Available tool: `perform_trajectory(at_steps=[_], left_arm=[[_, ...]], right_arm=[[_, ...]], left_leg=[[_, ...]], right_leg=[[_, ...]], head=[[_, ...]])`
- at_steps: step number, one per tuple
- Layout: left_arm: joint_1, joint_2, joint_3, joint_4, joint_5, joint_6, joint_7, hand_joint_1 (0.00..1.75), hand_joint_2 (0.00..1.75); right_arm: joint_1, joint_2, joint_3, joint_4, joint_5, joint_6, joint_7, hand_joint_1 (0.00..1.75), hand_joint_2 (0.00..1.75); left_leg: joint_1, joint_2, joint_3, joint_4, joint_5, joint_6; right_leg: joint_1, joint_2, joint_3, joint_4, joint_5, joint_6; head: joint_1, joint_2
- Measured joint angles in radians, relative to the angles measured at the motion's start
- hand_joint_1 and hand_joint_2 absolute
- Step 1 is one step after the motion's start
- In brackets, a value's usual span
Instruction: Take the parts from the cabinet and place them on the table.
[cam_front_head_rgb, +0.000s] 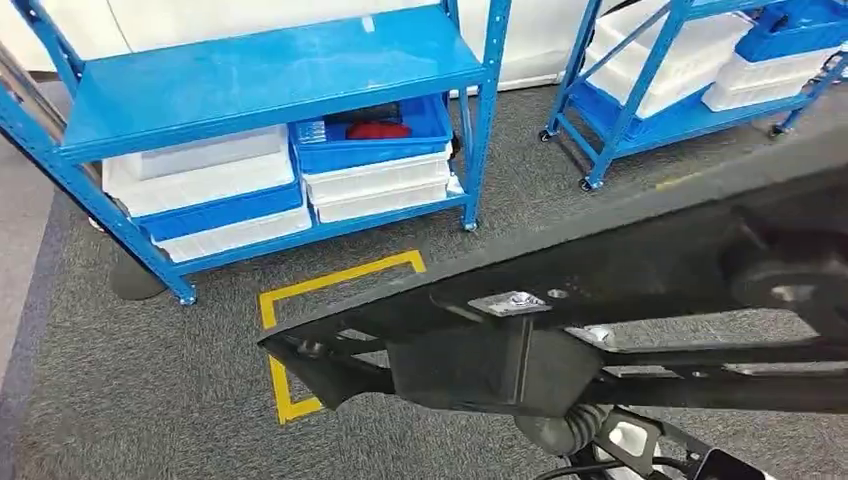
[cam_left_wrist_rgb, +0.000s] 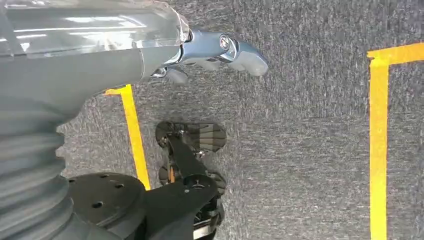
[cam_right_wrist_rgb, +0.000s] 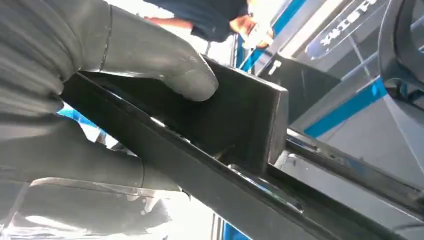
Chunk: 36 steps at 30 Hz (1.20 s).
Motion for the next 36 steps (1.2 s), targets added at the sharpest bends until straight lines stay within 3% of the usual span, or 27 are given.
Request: perform_trajectory(at_steps=[1,2,4,5,6,8,9,10,11,14,15,16,17,19,20,21,22,24,25,26,29,30,31,32,33,35,36], left_arm=[[0.000,0.000,0.000,0.000,-0.005,0.008,-0.005,0.00,1.75],[0.000,0.000,0.000,0.000,-0.007,0.014,-0.008,0.00,1.75],[0.005,0.000,0.000,0.000,-0.010,0.024,-0.017,0.00,1.75],[0.006,-0.001,0.000,0.000,-0.010,0.030,-0.021,0.00,1.75],[0.006,-0.001,0.000,0.000,-0.011,0.037,-0.022,0.00,1.75],[0.005,-0.001,0.000,0.000,-0.013,0.048,-0.025,0.00,1.75],[0.005,-0.001,0.000,0.000,-0.017,0.053,-0.025,0.00,1.75],[0.006,-0.001,0.000,0.000,-0.018,0.054,-0.025,0.00,1.75],[0.006,-0.002,0.000,0.000,-0.021,0.054,-0.027,0.00,1.75],[0.006,-0.004,-0.001,0.000,-0.027,0.054,-0.025,0.00,1.75],[0.004,-0.010,-0.002,0.000,-0.028,0.057,-0.023,0.00,1.75],[0.002,-0.010,-0.003,0.000,-0.029,0.061,-0.022,0.00,1.75],[0.003,-0.010,-0.003,0.000,-0.031,0.061,-0.022,0.00,1.75],[0.009,-0.010,-0.003,0.000,-0.031,0.064,-0.018,0.00,1.75],[0.011,-0.010,-0.003,0.000,-0.031,0.064,-0.014,0.00,1.75],[0.013,-0.010,-0.003,0.000,-0.031,0.064,-0.010,0.00,1.75],[0.012,-0.010,-0.003,0.000,-0.031,0.061,-0.008,0.00,1.75],[0.012,-0.012,-0.003,0.000,-0.033,0.059,0.001,0.00,1.75],[0.011,-0.013,-0.003,0.000,-0.037,0.060,0.008,0.00,1.75],[0.012,-0.015,-0.003,0.000,-0.037,0.061,0.013,0.00,1.75],[0.012,-0.016,-0.003,0.000,-0.038,0.064,0.019,0.00,1.75],[0.011,-0.016,-0.003,0.000,-0.038,0.064,0.019,0.00,1.75],[0.010,-0.016,-0.003,0.000,-0.038,0.064,0.019,0.00,1.75],[0.011,-0.016,-0.003,0.000,-0.038,0.065,0.019,0.00,1.75],[0.014,-0.016,-0.003,0.000,-0.038,0.065,0.020,0.00,1.75],[0.019,-0.017,-0.003,0.000,-0.039,0.066,0.023,0.00,1.75],[0.021,-0.017,-0.003,0.000,-0.039,0.066,0.024,0.00,1.75]], right_arm=[[-0.001,-0.006,0.008,-0.008,0.005,-0.015,0.000,1.75,1.75],[-0.001,-0.008,0.017,-0.014,0.009,-0.027,0.000,1.75,1.75],[0.001,-0.016,0.033,-0.023,0.019,-0.044,0.000,1.75,1.75],[0.004,-0.020,0.041,-0.030,0.027,-0.053,0.000,1.75,1.75],[0.008,-0.021,0.046,-0.035,0.031,-0.059,0.000,1.75,1.75],[0.011,-0.024,0.058,-0.047,0.042,-0.069,0.000,1.75,1.75],[0.011,-0.025,0.066,-0.053,0.048,-0.073,0.000,1.75,1.75],[0.011,-0.026,0.072,-0.058,0.050,-0.075,0.000,1.75,1.75],[0.009,-0.027,0.078,-0.062,0.051,-0.075,0.000,1.75,1.75],[0.011,-0.031,0.080,-0.065,0.024,-0.069,0.000,1.75,1.75],[0.010,-0.034,0.077,-0.065,0.008,-0.058,0.000,1.75,1.75],[0.007,-0.037,0.069,-0.065,-0.005,-0.041,0.000,1.75,1.75],[0.003,-0.037,0.061,-0.065,-0.009,-0.025,0.000,1.75,1.75],[0.004,-0.037,0.043,-0.063,-0.011,-0.002,0.000,1.75,1.75],[0.006,-0.037,0.035,-0.060,-0.011,0.007,0.000,1.75,1.75],[0.011,-0.037,0.028,-0.057,-0.011,0.013,0.000,1.75,1.75],[0.016,-0.037,0.019,-0.055,-0.010,0.021,0.000,1.75,1.75],[0.022,-0.037,0.007,-0.055,-0.008,0.027,0.000,1.75,1.75],[0.022,-0.035,0.000,-0.055,-0.008,0.035,0.000,1.75,1.75],[0.022,-0.033,-0.007,-0.053,-0.008,0.039,0.000,1.75,1.75],[0.031,-0.027,-0.023,-0.053,-0.009,0.039,0.000,1.75,1.75],[0.032,-0.026,-0.025,-0.053,-0.009,0.039,0.000,1.75,1.75],[0.034,-0.025,-0.026,-0.053,-0.008,0.039,0.000,1.75,1.75],[0.033,-0.021,-0.028,-0.053,-0.009,0.039,0.000,1.75,1.75],[0.034,-0.018,-0.029,-0.052,-0.009,0.039,0.000,1.75,1.75],[0.035,-0.017,-0.029,-0.048,-0.009,0.041,0.000,1.75,1.75],[0.037,-0.017,-0.030,-0.046,-0.009,0.042,0.000,1.75,1.75]], left_leg=[[0.003,-0.042,-0.008,0.031,-0.026,-0.006],[0.005,-0.065,-0.034,0.093,-0.067,-0.007],[0.009,-0.080,-0.108,0.261,-0.146,-0.013],[0.010,-0.082,-0.132,0.312,-0.155,-0.015],[0.013,-0.083,-0.131,0.310,-0.139,-0.016],[0.018,-0.088,-0.065,0.174,-0.051,-0.016],[0.022,-0.110,-0.023,0.085,-0.007,-0.017],[0.029,-0.174,0.000,0.029,-0.006,-0.015],[0.029,-0.183,0.003,0.006,-0.010,-0.012],[0.019,-0.154,-0.001,0.015,-0.004,0.004],[0.031,-0.140,0.000,0.003,0.005,0.017],[0.027,-0.128,0.000,0.000,0.009,0.025],[0.024,-0.115,-0.002,0.000,0.011,0.031],[0.019,-0.088,-0.006,0.000,0.011,0.033],[0.018,-0.074,-0.009,0.001,0.011,0.033],[0.018,-0.059,-0.009,0.001,0.011,0.033],[0.017,-0.048,-0.009,0.001,0.011,0.033],[0.016,-0.029,-0.005,0.001,0.009,0.030],[0.013,-0.022,-0.002,0.001,0.007,0.028],[0.005,-0.014,-0.003,0.004,0.003,0.021],[0.006,0.012,0.002,-0.002,0.004,0.006],[0.002,0.017,0.004,0.000,0.000,0.000],[0.010,-0.022,0.000,0.015,-0.015,-0.007],[0.010,-0.058,-0.021,0.063,-0.052,-0.008],[0.012,-0.076,-0.058,0.148,-0.099,-0.010],[0.013,-0.084,-0.129,0.300,-0.156,-0.014],[0.013,-0.084,-0.141,0.322,-0.150,-0.015]], right_leg=[[-0.001,0.009,-0.002,-0.001,0.003,-0.005],[-0.001,0.017,-0.004,-0.001,0.004,-0.008],[0.000,0.040,-0.010,0.000,0.007,-0.011],[0.000,0.053,-0.013,0.002,0.009,-0.010],[-0.001,0.066,-0.014,0.004,0.009,-0.009],[-0.003,0.092,-0.014,0.011,0.009,-0.005],[-0.004,0.104,-0.015,0.015,0.007,-0.001],[-0.004,0.113,-0.021,0.021,0.007,0.005],[0.000,0.126,-0.030,0.029,0.009,0.014],[-0.006,0.157,-0.041,0.018,0.025,0.038],[-0.008,0.150,-0.045,0.024,0.022,0.042],[-0.003,0.087,-0.055,0.048,0.003,0.044],[-0.003,0.054,-0.083,0.107,-0.038,0.048],[-0.008,0.041,-0.151,0.259,-0.112,0.054],[-0.008,0.040,-0.177,0.316,-0.130,0.056],[-0.008,0.038,-0.178,0.327,-0.123,0.057],[-0.009,0.035,-0.153,0.287,-0.096,0.056],[-0.007,0.014,-0.050,0.112,-0.020,0.048],[0.000,-0.037,-0.004,0.029,-0.010,0.037],[0.013,-0.053,0.000,0.015,-0.019,0.027],[0.014,-0.016,-0.011,0.016,-0.014,0.013],[0.005,-0.005,-0.006,0.005,-0.007,0.004],[0.002,0.002,-0.004,0.000,-0.003,-0.002],[0.000,0.010,-0.005,-0.001,0.000,-0.007],[0.000,0.022,-0.008,-0.001,0.001,-0.010],[0.001,0.048,-0.012,0.001,0.002,-0.011],[0.001,0.060,-0.012,0.003,0.002,-0.011]], head=[[0.000,0.000],[0.000,0.000],[0.000,0.000],[0.000,0.000],[0.000,0.000],[0.000,0.000],[0.000,0.000],[0.000,0.000],[0.000,0.000],[0.000,0.000],[0.000,0.000],[0.000,0.000],[0.000,0.000],[0.000,0.000],[0.000,0.000],[0.000,0.000],[0.000,0.000],[0.000,0.000],[0.000,0.000],[0.000,0.000],[0.000,0.000],[0.000,0.000],[0.000,0.000],[0.000,0.000],[0.000,0.000],[0.000,0.000],[0.000,0.000]])
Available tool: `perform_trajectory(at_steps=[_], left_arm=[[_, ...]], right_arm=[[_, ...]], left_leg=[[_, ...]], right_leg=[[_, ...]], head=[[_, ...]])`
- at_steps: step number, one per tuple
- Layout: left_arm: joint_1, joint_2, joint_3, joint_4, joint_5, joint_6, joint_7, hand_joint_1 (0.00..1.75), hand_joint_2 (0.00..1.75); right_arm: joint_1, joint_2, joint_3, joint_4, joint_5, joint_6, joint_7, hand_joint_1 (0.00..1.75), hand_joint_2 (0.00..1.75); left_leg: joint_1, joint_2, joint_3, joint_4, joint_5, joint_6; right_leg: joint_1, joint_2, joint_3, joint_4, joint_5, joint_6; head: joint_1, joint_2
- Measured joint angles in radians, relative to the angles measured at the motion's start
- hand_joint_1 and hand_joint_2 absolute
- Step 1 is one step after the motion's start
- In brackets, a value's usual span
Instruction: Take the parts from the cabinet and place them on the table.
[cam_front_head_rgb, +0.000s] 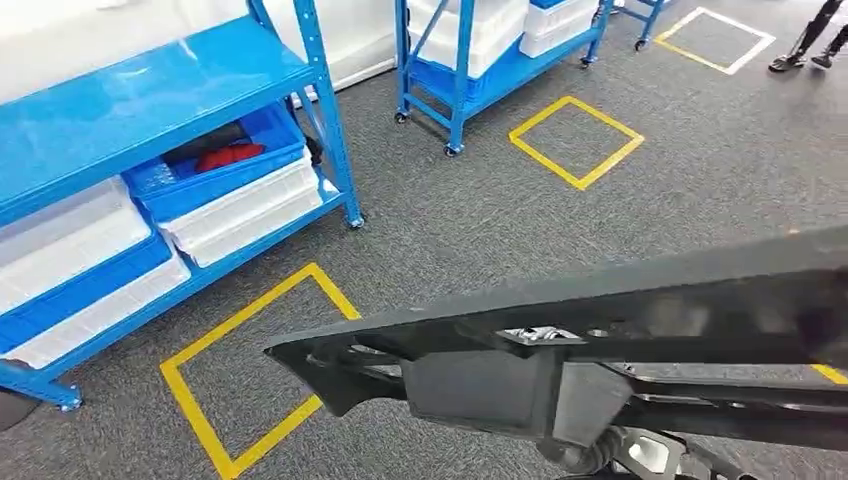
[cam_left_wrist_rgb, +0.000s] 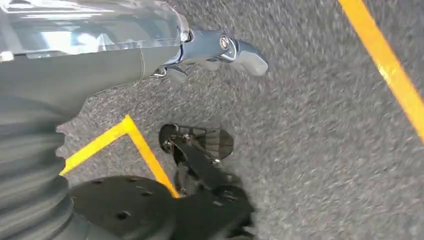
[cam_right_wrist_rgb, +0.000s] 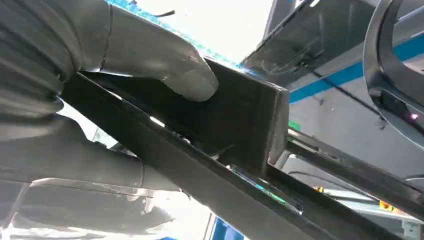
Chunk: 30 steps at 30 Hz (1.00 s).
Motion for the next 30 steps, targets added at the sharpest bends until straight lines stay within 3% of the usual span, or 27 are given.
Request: perform_trajectory(at_steps=[1,2,3,4,5,8,9,10,11,12,14,15,16,18,19,20,21,24,25,26,27,29,30], left_arm=[[0.000,0.000,0.000,0.000,0.000,0.000,0.004,0.00,1.75],[0.000,0.000,0.000,0.000,0.000,0.000,0.007,0.00,1.75],[-0.002,0.001,0.000,0.000,0.001,-0.002,0.008,0.00,1.75],[-0.002,0.002,0.000,0.000,0.001,-0.003,0.007,0.00,1.75],[-0.002,0.003,0.000,0.000,0.002,-0.010,0.006,0.00,1.75],[-0.003,0.005,0.000,0.000,0.002,-0.024,-0.012,0.00,1.75],[-0.005,0.005,0.001,0.000,0.002,-0.025,-0.016,0.00,1.75],[-0.007,0.005,0.001,0.000,0.002,-0.027,-0.021,0.00,1.75],[-0.009,0.007,0.001,0.000,0.002,-0.031,-0.028,0.00,1.75],[-0.008,0.010,0.001,0.000,0.002,-0.035,-0.033,0.00,1.75],[-0.005,0.017,0.001,0.000,0.002,-0.040,-0.040,0.00,1.75],[-0.005,0.019,0.001,0.000,0.002,-0.042,-0.043,0.00,1.75],[-0.006,0.021,0.001,0.000,0.002,-0.044,-0.045,0.00,1.75],[-0.011,0.022,0.001,0.000,0.002,-0.045,-0.046,0.00,1.75],[-0.013,0.022,0.001,0.000,0.002,-0.045,-0.046,0.00,1.75],[-0.013,0.022,0.001,0.000,0.002,-0.045,-0.046,0.00,1.75],[-0.013,0.023,0.001,0.000,0.002,-0.045,-0.048,0.00,1.75],[-0.017,0.024,0.002,0.000,-0.002,-0.047,-0.055,0.00,1.75],[-0.021,0.025,0.001,0.000,-0.009,-0.047,-0.057,0.00,1.75],[-0.023,0.028,-0.002,0.000,-0.020,-0.048,-0.058,0.00,1.75],[-0.022,0.029,-0.005,0.000,-0.031,-0.051,-0.055,0.00,1.75],[-0.019,0.031,-0.009,0.000,-0.045,-0.049,-0.042,0.00,1.75],[-0.019,0.031,-0.011,0.000,-0.047,-0.043,-0.031,0.00,1.75]], right_arm=[[0.001,0.002,-0.002,0.003,0.000,0.003,0.000,1.75,1.75],[0.001,0.003,-0.005,0.006,0.000,0.007,0.000,1.75,1.75],[0.001,0.005,-0.010,0.009,0.000,0.013,0.000,1.75,1.75],[0.001,0.006,-0.015,0.013,-0.002,0.013,0.000,1.75,1.75],[0.000,0.006,-0.020,0.016,-0.004,0.015,0.000,1.75,1.75],[0.003,0.012,-0.043,0.026,-0.015,0.032,0.001,1.75,1.75],[0.004,0.014,-0.052,0.027,-0.018,0.035,0.001,1.75,1.75],[0.006,0.014,-0.058,0.028,-0.019,0.036,0.001,1.75,1.75],[0.004,0.015,-0.064,0.029,-0.019,0.038,0.000,1.75,1.75],[0.003,0.015,-0.066,0.029,-0.020,0.039,0.000,1.75,1.75],[0.004,0.015,-0.068,0.030,-0.021,0.039,0.000,1.75,1.75],[0.004,0.015,-0.068,0.030,-0.022,0.039,0.000,1.75,1.75],[0.004,0.015,-0.068,0.031,-0.023,0.039,0.000,1.75,1.75],[0.003,0.015,-0.068,0.031,-0.023,0.039,0.000,1.75,1.75],[0.003,0.015,-0.069,0.031,-0.023,0.039,0.000,1.75,1.75],[0.002,0.015,-0.069,0.031,-0.024,0.039,0.000,1.75,1.75],[0.001,0.016,-0.069,0.031,-0.023,0.039,0.000,1.75,1.75],[-0.001,0.016,-0.069,0.031,-0.018,0.023,0.000,1.75,1.75],[-0.005,0.016,-0.069,0.031,-0.016,0.013,0.000,1.75,1.75],[-0.011,0.016,-0.069,0.032,-0.015,-0.003,0.000,1.75,1.75],[-0.016,0.016,-0.068,0.033,-0.013,-0.017,0.000,1.75,1.75],[-0.016,0.015,-0.068,0.038,-0.020,-0.026,0.000,1.75,1.75],[-0.016,0.015,-0.069,0.044,-0.030,-0.022,0.000,1.75,1.75]], left_leg=[[0.000,0.000,0.012,-0.029,0.029,0.001],[0.002,-0.002,0.043,-0.101,0.077,0.002],[0.004,-0.014,0.086,-0.197,0.129,0.004],[0.007,-0.040,0.122,-0.279,0.162,0.007],[0.008,-0.085,0.130,-0.302,0.144,0.010],[0.001,-0.066,0.129,-0.305,0.150,0.021],[0.008,-0.055,0.130,-0.313,0.157,0.031],[0.012,-0.039,0.132,-0.320,0.163,0.038],[0.010,-0.031,0.133,-0.324,0.166,0.046],[0.008,-0.019,0.131,-0.324,0.166,0.048],[0.003,0.008,0.128,-0.323,0.165,0.050],[0.002,0.022,0.128,-0.323,0.164,0.050],[0.001,0.033,0.128,-0.323,0.164,0.050],[0.001,0.053,0.131,-0.323,0.161,0.046],[0.000,0.060,0.135,-0.323,0.159,0.043],[-0.003,0.068,0.137,-0.323,0.157,0.039],[-0.009,0.075,0.136,-0.320,0.153,0.032],[-0.009,0.102,0.144,-0.325,0.151,0.017],[-0.004,0.092,0.140,-0.319,0.143,0.009],[-0.002,0.045,0.132,-0.287,0.118,0.005],[-0.001,0.020,0.104,-0.225,0.080,0.004],[-0.001,0.002,0.026,-0.060,0.005,0.000],[-0.001,0.000,-0.002,-0.005,-0.006,-0.001]], right_leg=[[-0.001,0.014,0.000,0.003,0.000,0.000],[-0.001,0.027,0.000,0.006,-0.001,0.001],[-0.002,0.040,0.000,0.010,-0.003,0.004],[-0.002,0.051,0.000,0.015,-0.005,0.008],[0.003,0.060,-0.007,0.020,-0.005,0.016],[-0.006,0.089,-0.019,0.016,0.007,0.037],[-0.004,0.098,-0.021,0.016,0.010,0.045],[-0.008,0.084,-0.024,0.026,0.003,0.045],[0.000,0.029,-0.042,0.062,-0.026,0.049],[-0.001,0.004,-0.075,0.127,-0.064,0.052],[-0.005,-0.018,-0.152,0.290,-0.133,0.058],[-0.008,-0.020,-0.171,0.329,-0.137,0.059],[-0.009,-0.023,-0.163,0.315,-0.119,0.060],[-0.009,-0.038,-0.081,0.167,-0.043,0.056],[-0.007,-0.064,-0.024,0.068,-0.008,0.050],[0.002,-0.111,0.002,0.013,-0.021,0.042],[0.008,-0.096,0.000,0.011,-0.013,0.033],[0.012,-0.066,-0.006,0.010,-0.012,0.020],[-0.001,-0.055,0.000,0.000,-0.005,0.011],[0.000,-0.047,0.000,-0.003,-0.003,0.007],[0.000,-0.039,-0.001,-0.003,-0.002,0.001],[0.002,-0.015,-0.003,-0.002,-0.001,-0.001],[0.003,-0.003,-0.004,-0.001,-0.001,-0.001]], head=[[0.000,0.000],[0.000,0.000],[0.000,0.000],[0.000,0.000],[0.000,0.000],[0.000,0.000],[0.000,0.000],[0.000,0.000],[0.000,0.000],[0.000,0.000],[0.000,0.000],[0.000,0.000],[0.000,0.000],[0.000,0.000],[0.000,0.000],[0.000,0.000],[0.000,0.000],[0.000,0.000],[0.000,0.000],[0.000,0.000],[0.000,0.000],[0.000,0.000],[0.000,0.000]])
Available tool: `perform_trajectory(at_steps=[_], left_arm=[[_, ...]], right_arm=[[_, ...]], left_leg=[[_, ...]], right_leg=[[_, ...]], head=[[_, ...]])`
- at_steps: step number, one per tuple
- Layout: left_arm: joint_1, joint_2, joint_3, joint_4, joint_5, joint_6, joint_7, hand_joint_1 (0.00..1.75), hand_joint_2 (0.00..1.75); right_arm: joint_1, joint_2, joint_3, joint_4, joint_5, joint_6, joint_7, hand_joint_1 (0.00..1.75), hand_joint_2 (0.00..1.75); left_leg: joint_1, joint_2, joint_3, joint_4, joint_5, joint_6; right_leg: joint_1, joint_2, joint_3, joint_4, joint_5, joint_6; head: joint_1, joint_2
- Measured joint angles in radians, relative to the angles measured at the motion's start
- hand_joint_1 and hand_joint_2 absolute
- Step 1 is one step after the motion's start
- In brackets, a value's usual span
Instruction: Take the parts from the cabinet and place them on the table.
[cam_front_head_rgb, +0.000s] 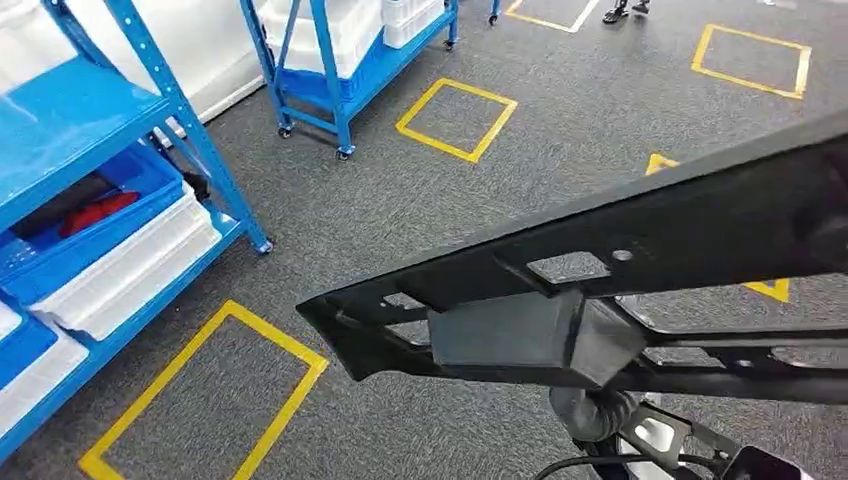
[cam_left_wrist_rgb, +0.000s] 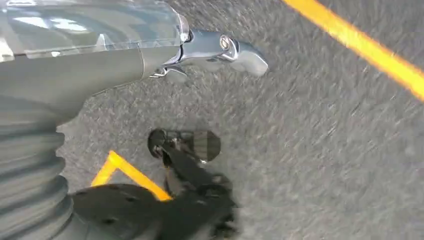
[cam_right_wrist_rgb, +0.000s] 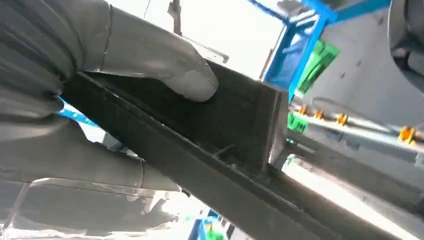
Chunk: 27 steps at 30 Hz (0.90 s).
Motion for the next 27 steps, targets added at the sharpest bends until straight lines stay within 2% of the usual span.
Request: perform_trajectory(at_steps=[1,2,3,4,5,6,9,10,11,12,13,14,15,16,17,18,19,20,21,22,24,25,26,27], left_arm=[[0.000,0.001,-0.001,0.000,0.000,0.006,0.009,0.00,1.75],[-0.001,0.001,-0.001,0.000,0.001,0.011,0.014,0.00,1.75],[-0.001,0.003,-0.002,0.000,0.003,0.016,0.016,0.00,1.75],[-0.002,0.006,-0.001,0.000,0.003,0.017,0.017,0.00,1.75],[-0.001,0.009,-0.001,0.000,0.005,0.018,0.017,0.00,1.75],[-0.001,0.011,-0.002,0.000,0.005,0.018,0.019,0.00,1.75],[-0.002,0.012,-0.002,0.000,0.006,0.016,0.028,0.00,1.75],[-0.004,0.011,-0.002,0.000,0.005,0.013,0.030,0.00,1.75],[-0.006,0.010,-0.003,0.000,0.003,0.012,0.031,0.00,1.75],[-0.005,0.010,-0.003,0.000,0.003,0.012,0.031,0.00,1.75],[-0.002,0.010,-0.003,0.000,0.003,0.012,0.032,0.00,1.75],[0.001,0.010,-0.003,0.000,0.003,0.012,0.034,0.00,1.75],[0.002,0.011,-0.002,0.000,0.002,0.012,0.035,0.00,1.75],[0.002,0.011,-0.002,0.000,0.002,0.012,0.037,0.00,1.75],[0.001,0.011,-0.003,0.000,0.000,0.012,0.037,0.00,1.75],[0.000,0.010,-0.003,0.000,-0.002,0.012,0.037,0.00,1.75],[-0.001,0.010,-0.003,0.000,-0.005,0.012,0.038,0.00,1.75],[-0.002,0.010,-0.003,0.000,-0.005,0.012,0.038,0.00,1.75],[-0.002,0.010,-0.003,0.000,-0.005,0.012,0.038,0.00,1.75],[-0.002,0.010,-0.003,0.000,-0.005,0.012,0.038,0.00,1.75],[-0.003,0.010,-0.003,0.000,-0.005,0.012,0.038,0.00,1.75],[-0.005,0.010,-0.004,0.000,-0.006,0.012,0.038,0.00,1.75],[-0.007,0.011,-0.005,0.000,-0.008,0.012,0.040,0.00,1.75],[-0.007,0.011,-0.005,0.000,-0.009,0.012,0.043,0.00,1.75]], right_arm=[[0.000,0.000,0.000,0.008,-0.012,0.005,0.000,1.75,1.75],[-0.001,-0.002,0.000,0.018,-0.022,0.012,0.000,1.75,1.75],[-0.003,-0.002,0.000,0.031,-0.034,0.021,0.000,1.75,1.75],[-0.008,-0.002,0.000,0.046,-0.044,0.027,0.000,1.75,1.75],[-0.014,-0.002,0.000,0.063,-0.051,0.033,0.000,1.75,1.75],[-0.021,-0.002,0.000,0.082,-0.055,0.038,0.000,1.75,1.75],[-0.020,-0.002,-0.008,0.123,-0.064,0.047,0.001,1.75,1.75],[-0.021,-0.002,-0.016,0.133,-0.069,0.055,0.001,1.75,1.75],[-0.020,-0.001,-0.023,0.140,-0.075,0.057,0.000,1.75,1.75],[-0.024,-0.001,-0.027,0.146,-0.080,0.061,0.000,1.75,1.75],[-0.025,-0.001,-0.029,0.154,-0.084,0.065,0.000,1.75,1.75],[-0.023,-0.001,-0.031,0.162,-0.089,0.071,0.000,1.75,1.75],[-0.021,-0.001,-0.034,0.170,-0.095,0.072,0.000,1.75,1.75],[-0.021,-0.001,-0.039,0.178,-0.101,0.073,0.000,1.75,1.75],[-0.021,-0.001,-0.043,0.183,-0.105,0.073,0.000,1.75,1.75],[-0.021,-0.001,-0.047,0.187,-0.106,0.073,0.000,1.75,1.75],[-0.021,-0.001,-0.050,0.190,-0.107,0.073,0.000,1.75,1.75],[-0.022,-0.001,-0.052,0.192,-0.108,0.073,0.000,1.75,1.75],[-0.024,0.000,-0.053,0.195,-0.108,0.073,0.000,1.75,1.75],[-0.024,0.001,-0.053,0.196,-0.109,0.073,0.000,1.75,1.75],[-0.023,0.001,-0.058,0.199,-0.109,0.073,0.000,1.75,1.75],[-0.023,0.001,-0.060,0.201,-0.112,0.073,0.000,1.75,1.75],[-0.022,0.003,-0.061,0.201,-0.116,0.073,0.000,1.75,1.75],[-0.026,0.005,-0.063,0.203,-0.120,0.072,0.000,1.75,1.75]], left_leg=[[0.000,0.000,-0.005,0.004,0.018,0.001],[0.000,-0.001,0.015,-0.046,0.057,0.002],[0.001,-0.004,0.050,-0.126,0.106,0.004],[0.003,-0.024,0.094,-0.224,0.156,0.006],[0.007,-0.069,0.120,-0.288,0.168,0.011],[0.008,-0.084,0.127,-0.311,0.158,0.012],[-0.001,-0.061,0.127,-0.306,0.163,0.027],[0.010,-0.048,0.129,-0.318,0.172,0.037],[0.009,-0.036,0.131,-0.323,0.176,0.043],[0.008,-0.026,0.131,-0.324,0.176,0.049],[0.005,-0.014,0.130,-0.324,0.176,0.050],[0.002,-0.001,0.130,-0.324,0.174,0.052],[0.000,0.013,0.129,-0.323,0.173,0.053],[-0.001,0.027,0.130,-0.323,0.173,0.053],[-0.002,0.038,0.131,-0.323,0.171,0.052],[-0.002,0.049,0.133,-0.323,0.169,0.050],[-0.002,0.059,0.137,-0.323,0.166,0.047],[-0.003,0.067,0.142,-0.323,0.163,0.043],[-0.012,0.075,0.143,-0.322,0.158,0.036],[-0.010,0.079,0.144,-0.322,0.157,0.031],[-0.010,0.102,0.149,-0.325,0.154,0.023],[-0.011,0.115,0.154,-0.325,0.150,0.016],[-0.003,0.082,0.151,-0.310,0.136,0.010],[-0.003,0.042,0.132,-0.267,0.105,0.009]], right_leg=[[0.000,0.014,0.001,0.001,0.000,0.000],[0.000,0.028,0.001,0.003,0.000,0.000],[-0.001,0.042,0.003,0.006,-0.001,0.001],[-0.001,0.055,0.003,0.009,-0.002,0.004],[-0.004,0.066,0.000,0.012,-0.003,0.007],[0.001,0.079,-0.007,0.019,-0.003,0.015],[-0.009,0.105,-0.016,0.009,0.009,0.036],[-0.002,0.112,-0.017,0.010,0.010,0.043],[-0.001,0.064,-0.025,0.031,-0.007,0.043],[0.000,0.020,-0.050,0.083,-0.042,0.046],[-0.003,-0.005,-0.089,0.164,-0.083,0.052],[-0.006,-0.015,-0.130,0.246,-0.115,0.056],[-0.008,-0.018,-0.162,0.309,-0.134,0.058],[-0.010,-0.020,-0.172,0.324,-0.126,0.060],[-0.011,-0.023,-0.156,0.291,-0.099,0.059],[-0.010,-0.028,-0.114,0.214,-0.056,0.057],[-0.009,-0.043,-0.059,0.111,-0.013,0.053],[-0.004,-0.085,-0.012,0.027,0.008,0.045],[0.010,-0.111,-0.005,0.010,-0.007,0.037],[0.008,-0.093,-0.008,0.009,-0.002,0.032],[0.012,-0.072,-0.012,0.009,-0.004,0.026],[0.006,-0.058,-0.010,0.001,0.001,0.018],[0.001,-0.049,-0.004,-0.006,0.005,0.014],[-0.001,-0.041,-0.004,-0.006,0.006,0.007]], head=[[0.000,0.000],[0.000,0.000],[0.000,0.000],[0.000,0.000],[0.000,0.000],[0.000,0.000],[0.000,0.000],[0.000,0.000],[0.000,0.000],[0.000,0.000],[0.000,0.000],[0.000,0.000],[0.000,0.000],[0.000,0.000],[0.000,0.000],[0.000,0.000],[0.000,0.000],[0.000,0.000],[0.000,0.000],[0.000,0.000],[0.000,0.000],[0.000,0.000],[0.000,0.000],[0.000,0.000]])
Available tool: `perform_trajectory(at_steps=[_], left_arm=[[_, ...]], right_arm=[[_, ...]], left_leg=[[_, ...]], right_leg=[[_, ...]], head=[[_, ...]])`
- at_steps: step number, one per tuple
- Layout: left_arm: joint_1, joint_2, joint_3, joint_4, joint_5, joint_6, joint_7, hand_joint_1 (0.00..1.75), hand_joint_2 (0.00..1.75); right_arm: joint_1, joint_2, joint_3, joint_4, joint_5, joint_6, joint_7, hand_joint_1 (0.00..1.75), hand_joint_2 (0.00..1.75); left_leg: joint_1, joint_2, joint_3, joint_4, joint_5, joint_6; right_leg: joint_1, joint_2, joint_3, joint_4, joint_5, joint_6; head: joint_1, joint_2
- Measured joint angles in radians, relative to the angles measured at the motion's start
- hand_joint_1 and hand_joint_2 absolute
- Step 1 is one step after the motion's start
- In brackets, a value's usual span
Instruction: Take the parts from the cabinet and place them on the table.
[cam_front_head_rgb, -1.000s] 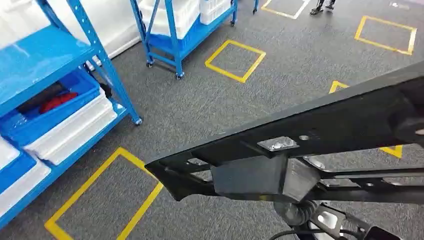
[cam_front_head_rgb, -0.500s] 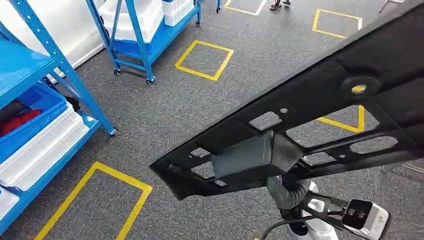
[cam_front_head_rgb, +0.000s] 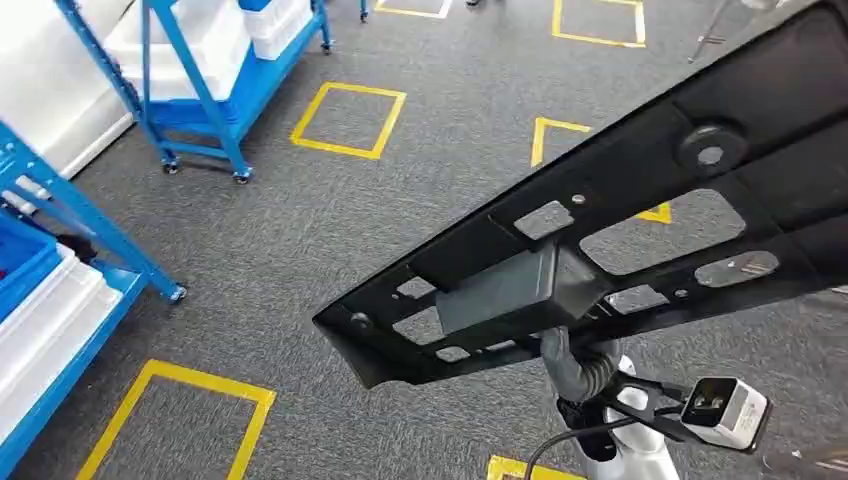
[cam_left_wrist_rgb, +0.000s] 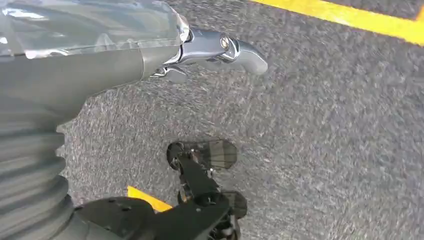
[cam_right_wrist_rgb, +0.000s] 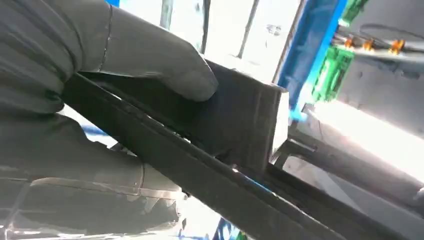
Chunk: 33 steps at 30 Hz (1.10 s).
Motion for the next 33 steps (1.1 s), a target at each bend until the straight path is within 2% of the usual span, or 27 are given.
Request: perform_trajectory(at_steps=[1,2,3,4,5,6,7,8,9,11,13,14,15,16,18,19,20,21,22,23,24,25,28,29,30,31,33], left_arm=[[0.002,0.000,-0.001,0.000,-0.001,0.000,0.007,0.00,1.75],[0.005,0.000,-0.002,0.000,-0.007,0.000,0.015,0.00,1.75],[0.008,0.000,-0.003,0.000,-0.010,0.000,0.026,0.00,1.75],[0.011,0.000,-0.005,0.000,-0.015,0.000,0.037,0.00,1.75],[0.012,0.000,-0.006,0.000,-0.019,0.000,0.048,0.00,1.75],[0.011,0.000,-0.008,0.000,-0.023,0.000,0.057,0.00,1.75],[0.010,0.000,-0.011,0.000,-0.027,0.000,0.065,0.00,1.75],[0.011,0.000,-0.013,0.000,-0.028,0.000,0.072,0.00,1.75],[0.011,0.000,-0.013,0.000,-0.029,-0.001,0.080,0.00,1.75],[0.012,-0.001,-0.014,0.000,-0.029,0.000,0.087,0.00,1.75],[0.011,-0.001,-0.014,0.000,-0.028,0.002,0.089,0.00,1.75],[0.008,-0.003,-0.014,0.000,-0.028,0.002,0.089,0.00,1.75],[0.007,-0.003,-0.014,0.000,-0.027,0.002,0.089,0.00,1.75],[0.009,-0.003,-0.014,0.000,-0.027,0.002,0.089,0.00,1.75],[0.015,-0.003,-0.014,0.000,-0.025,0.004,0.087,0.00,1.75],[0.016,-0.003,-0.014,0.000,-0.017,0.006,0.079,0.00,1.75],[0.015,-0.003,-0.013,0.000,-0.013,0.008,0.072,0.00,1.75],[0.015,-0.003,-0.013,0.000,-0.008,0.009,0.065,0.00,1.75],[0.014,-0.003,-0.012,0.000,-0.004,0.012,0.058,0.00,1.75],[0.013,-0.003,-0.012,0.000,0.003,0.016,0.050,0.00,1.75],[0.011,-0.003,-0.010,0.000,0.006,0.024,0.044,0.00,1.75],[0.011,-0.003,-0.007,0.000,0.012,0.030,0.041,0.00,1.75],[0.007,-0.002,0.001,0.000,0.018,0.039,0.040,0.00,1.75],[0.005,-0.002,0.002,0.000,0.018,0.040,0.040,0.00,1.75],[0.003,0.001,0.004,0.000,0.018,0.040,0.039,0.00,1.75],[0.004,0.001,0.006,0.000,0.018,0.041,0.040,0.00,1.75],[0.010,0.001,0.012,0.000,0.017,0.043,0.053,0.00,1.75]], right_arm=[[-0.002,0.007,-0.001,0.003,0.000,-0.002,0.000,1.75,1.75],[-0.001,0.013,-0.001,0.007,0.000,-0.002,0.001,1.75,1.75],[0.000,0.016,-0.001,0.011,0.000,-0.003,0.002,1.75,1.75],[0.004,0.018,-0.002,0.014,0.003,-0.004,0.003,1.75,1.75],[0.008,0.020,-0.002,0.016,0.005,-0.007,0.005,1.75,1.75],[0.014,0.022,-0.002,0.018,0.007,-0.010,0.010,1.75,1.75],[0.017,0.025,-0.002,0.019,0.009,-0.012,0.015,1.75,1.75],[0.019,0.029,-0.002,0.023,0.009,-0.015,0.016,1.75,1.75],[0.019,0.030,-0.002,0.027,0.009,-0.016,0.014,1.75,1.75],[0.020,0.031,-0.002,0.034,0.008,-0.015,0.010,1.75,1.75],[0.020,0.031,-0.002,0.042,0.007,-0.014,0.004,1.75,1.75],[0.021,0.031,-0.002,0.044,0.007,-0.014,0.003,1.75,1.75],[0.018,0.031,-0.002,0.046,0.006,-0.014,0.001,1.75,1.75],[0.014,0.031,-0.002,0.049,0.006,-0.014,0.002,1.75,1.75],[0.015,0.033,-0.002,0.056,0.001,-0.013,0.001,1.75,1.75],[0.014,0.033,-0.002,0.060,-0.006,-0.011,0.001,1.75,1.75],[0.012,0.034,-0.001,0.063,-0.012,-0.008,0.001,1.75,1.75],[0.007,0.035,-0.001,0.064,-0.016,-0.004,0.001,1.75,1.75],[0.001,0.035,0.000,0.065,-0.020,-0.002,0.001,1.75,1.75],[-0.008,0.035,0.003,0.065,-0.023,-0.001,0.001,1.75,1.75],[-0.022,0.038,0.011,0.066,-0.024,-0.001,0.001,1.75,1.75],[-0.036,0.042,0.019,0.066,-0.024,-0.002,0.002,1.75,1.75],[-0.064,0.048,0.038,0.066,-0.023,-0.006,0.000,1.75,1.75],[-0.069,0.050,0.042,0.065,-0.023,-0.007,0.000,1.75,1.75],[-0.074,0.053,0.046,0.065,-0.021,-0.007,0.000,1.75,1.75],[-0.084,0.057,0.051,0.065,-0.022,-0.009,0.000,1.75,1.75],[-0.088,0.060,0.058,0.064,-0.017,-0.016,0.000,1.75,1.75]], left_leg=[[0.001,-0.024,-0.036,0.078,-0.042,-0.001],[0.001,-0.034,-0.075,0.160,-0.077,-0.003],[0.001,-0.040,-0.114,0.235,-0.100,-0.004],[0.001,-0.042,-0.134,0.268,-0.096,-0.004],[0.001,-0.042,-0.132,0.251,-0.072,-0.003],[0.002,-0.044,-0.108,0.189,-0.027,-0.001],[0.003,-0.054,-0.069,0.096,0.026,0.001],[0.006,-0.086,-0.029,0.002,0.070,0.004],[0.006,-0.128,-0.014,-0.033,0.055,0.006],[0.004,-0.112,-0.014,-0.038,0.058,0.012],[0.003,-0.093,-0.008,-0.045,0.064,0.026],[0.009,-0.077,-0.006,-0.053,0.073,0.037],[0.007,-0.071,-0.006,-0.057,0.074,0.040],[0.004,-0.059,-0.007,-0.057,0.074,0.045],[0.000,-0.034,-0.008,-0.057,0.073,0.046],[-0.002,-0.020,-0.009,-0.056,0.072,0.047],[-0.002,-0.008,-0.009,-0.056,0.071,0.046],[-0.002,0.004,-0.008,-0.056,0.069,0.045],[-0.003,0.014,-0.005,-0.056,0.068,0.043],[-0.003,0.024,-0.002,-0.056,0.065,0.040],[-0.007,0.033,0.001,-0.056,0.062,0.035],[-0.012,0.041,0.001,-0.053,0.058,0.028],[-0.011,0.072,0.008,-0.057,0.055,0.014],[-0.013,0.078,0.006,-0.056,0.048,0.008],[-0.005,0.025,0.005,-0.033,0.031,0.003],[-0.002,-0.013,-0.025,0.034,-0.010,0.002],[0.000,-0.040,-0.105,0.199,-0.082,-0.004]], right_leg=[[0.000,0.010,-0.001,0.000,0.001,-0.005],[0.001,0.023,-0.001,0.000,0.002,-0.006],[0.002,0.038,-0.002,0.001,0.002,-0.006],[0.002,0.053,-0.001,0.002,0.002,-0.006],[0.002,0.066,0.000,0.003,0.001,-0.006],[0.001,0.080,0.000,0.005,0.001,-0.005],[0.000,0.094,0.001,0.009,0.000,-0.003],[-0.001,0.106,0.001,0.014,-0.003,0.001],[0.004,0.116,-0.004,0.020,-0.005,0.008],[-0.003,0.135,-0.011,0.021,-0.002,0.021],[-0.004,0.156,-0.016,0.014,0.005,0.037],[-0.005,0.128,-0.016,0.026,-0.003,0.037],[0.000,0.070,-0.032,0.057,-0.029,0.040],[-0.001,0.041,-0.063,0.120,-0.069,0.045],[-0.007,0.024,-0.138,0.278,-0.138,0.053],[-0.009,0.023,-0.160,0.323,-0.147,0.056],[-0.010,0.020,-0.156,0.316,-0.131,0.056],[-0.010,0.017,-0.130,0.266,-0.099,0.055],[-0.009,0.008,-0.085,0.184,-0.059,0.052],[-0.007,-0.013,-0.029,0.086,-0.020,0.046],[0.002,-0.063,0.007,0.016,-0.020,0.038],[0.009,-0.057,0.006,0.012,-0.017,0.028],[0.013,-0.021,-0.001,0.012,-0.017,0.017],[0.001,-0.008,0.007,0.000,-0.009,0.009],[0.002,-0.002,0.012,-0.005,-0.008,0.005],[0.000,0.006,0.011,-0.005,-0.007,-0.002],[0.002,0.032,0.011,-0.005,-0.007,-0.005]], head=[[0.000,0.000],[0.000,0.000],[0.000,0.000],[0.000,0.000],[0.000,0.000],[0.000,0.000],[0.000,0.000],[0.000,0.000],[0.000,0.000],[0.000,0.000],[0.000,0.000],[0.000,0.000],[0.000,0.000],[0.000,0.000],[0.000,0.000],[0.000,0.000],[0.000,0.000],[0.000,0.000],[0.000,0.000],[0.000,0.000],[0.000,0.000],[0.000,0.000],[0.000,0.000],[0.000,0.000],[0.000,0.000],[0.000,0.000],[0.000,0.000]])
